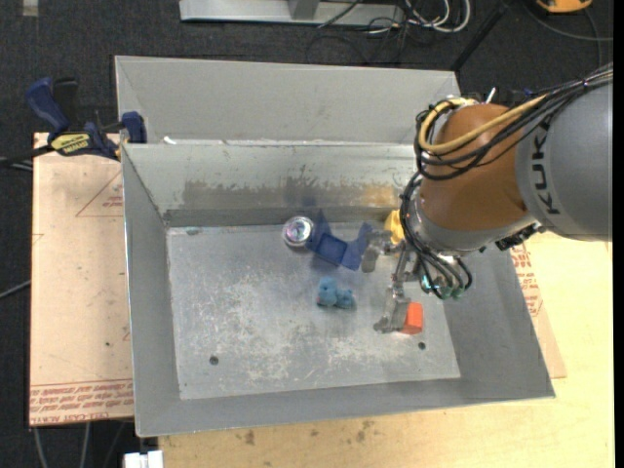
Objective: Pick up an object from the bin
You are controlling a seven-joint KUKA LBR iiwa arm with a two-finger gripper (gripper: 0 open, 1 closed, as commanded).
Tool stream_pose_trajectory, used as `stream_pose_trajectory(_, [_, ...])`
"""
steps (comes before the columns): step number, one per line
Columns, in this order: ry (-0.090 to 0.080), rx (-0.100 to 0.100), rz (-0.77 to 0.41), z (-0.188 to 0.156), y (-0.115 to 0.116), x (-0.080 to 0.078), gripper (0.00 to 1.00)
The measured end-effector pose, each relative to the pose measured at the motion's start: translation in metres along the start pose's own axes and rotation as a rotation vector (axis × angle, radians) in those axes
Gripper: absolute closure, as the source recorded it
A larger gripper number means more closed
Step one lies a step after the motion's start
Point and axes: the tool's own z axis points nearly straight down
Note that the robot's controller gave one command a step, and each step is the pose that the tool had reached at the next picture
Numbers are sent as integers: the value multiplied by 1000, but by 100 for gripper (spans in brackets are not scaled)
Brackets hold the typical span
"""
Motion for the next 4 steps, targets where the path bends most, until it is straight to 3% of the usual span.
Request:
stream_pose_trajectory(1, [-6,-2,172,30,27,-17,0])
stream_pose_trajectory(3, [-9,-2,418,38,30,-20,0])
stream_pose_trajectory(4, [-3,-1,503,92,43,-14,0])
